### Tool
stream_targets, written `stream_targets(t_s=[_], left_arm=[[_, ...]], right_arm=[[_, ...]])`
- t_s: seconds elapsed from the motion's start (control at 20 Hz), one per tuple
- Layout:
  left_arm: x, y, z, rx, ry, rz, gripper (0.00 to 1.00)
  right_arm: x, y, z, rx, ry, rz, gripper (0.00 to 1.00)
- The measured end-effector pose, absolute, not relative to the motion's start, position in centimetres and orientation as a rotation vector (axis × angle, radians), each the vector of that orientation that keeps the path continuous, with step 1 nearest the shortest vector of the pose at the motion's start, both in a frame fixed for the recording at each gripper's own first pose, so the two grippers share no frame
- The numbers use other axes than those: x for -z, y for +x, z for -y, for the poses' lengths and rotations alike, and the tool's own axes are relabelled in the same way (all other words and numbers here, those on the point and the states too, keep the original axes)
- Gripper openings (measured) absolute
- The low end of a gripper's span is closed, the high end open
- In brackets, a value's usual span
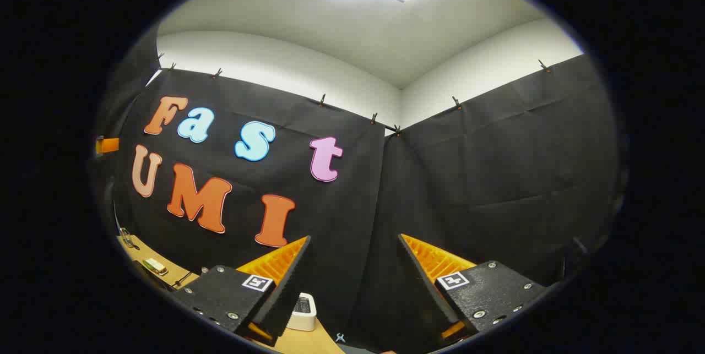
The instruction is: First push the handle of the pot to place it horizontally, then grasp the pot with both hands and set it on the induction cooktop.
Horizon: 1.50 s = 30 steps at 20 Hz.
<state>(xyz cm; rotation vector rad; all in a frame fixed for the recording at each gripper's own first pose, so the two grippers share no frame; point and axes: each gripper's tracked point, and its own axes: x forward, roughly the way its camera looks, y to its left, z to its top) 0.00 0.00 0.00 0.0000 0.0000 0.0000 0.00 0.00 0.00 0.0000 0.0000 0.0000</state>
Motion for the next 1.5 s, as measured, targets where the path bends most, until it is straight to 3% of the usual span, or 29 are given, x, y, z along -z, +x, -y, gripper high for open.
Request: stream_targets(t_s=[0.25, 0.45, 0.5, 0.6, 0.85, 0.95, 1.0, 1.05, 1.35, 1.5], left_arm=[[0.7, -0.9, 4.3, 0.012, 0.028, -0.006, 0.94], [0.3, -1.9, 6.2, -0.011, 0.038, 0.019, 0.98], [0.1, -2.3, 6.5, -0.015, 0.039, 0.023, 0.94], [-0.1, -2.3, 6.6, -0.015, 0.055, 0.029, 0.97], [-2.0, -3.1, 6.7, -0.011, 0.098, 0.068, 0.91], [-2.1, -3.1, 6.5, -0.016, 0.092, 0.079, 0.98], [-2.0, -3.0, 6.2, -0.017, 0.089, 0.081, 0.97], [-2.0, -2.9, 5.9, -0.020, 0.091, 0.084, 0.94], [0.9, -1.5, 3.8, -0.014, 0.108, 0.011, 0.97], [3.4, -1.7, 3.2, -0.012, 0.089, -0.059, 0.93]], right_arm=[[1.4, 1.2, 1.1, -0.056, 0.013, 0.006, 0.93], [2.9, 1.8, 1.9, -0.095, 0.033, -0.002, 0.93], [3.2, 2.0, 2.1, -0.098, 0.039, -0.006, 0.93], [3.6, 2.4, 2.2, -0.108, 0.043, -0.013, 0.97], [3.5, 2.7, 1.7, -0.097, 0.081, -0.007, 0.94], [3.5, 2.4, 1.0, -0.102, 0.082, -0.015, 0.94], [3.2, 2.3, 0.7, -0.103, 0.078, -0.008, 0.97], [2.8, 2.4, 0.6, -0.099, 0.073, -0.003, 0.93], [2.5, 2.1, -1.1, -0.100, 0.056, -0.012, 0.97], [2.7, 2.1, -1.6, -0.106, 0.059, -0.024, 0.94]])
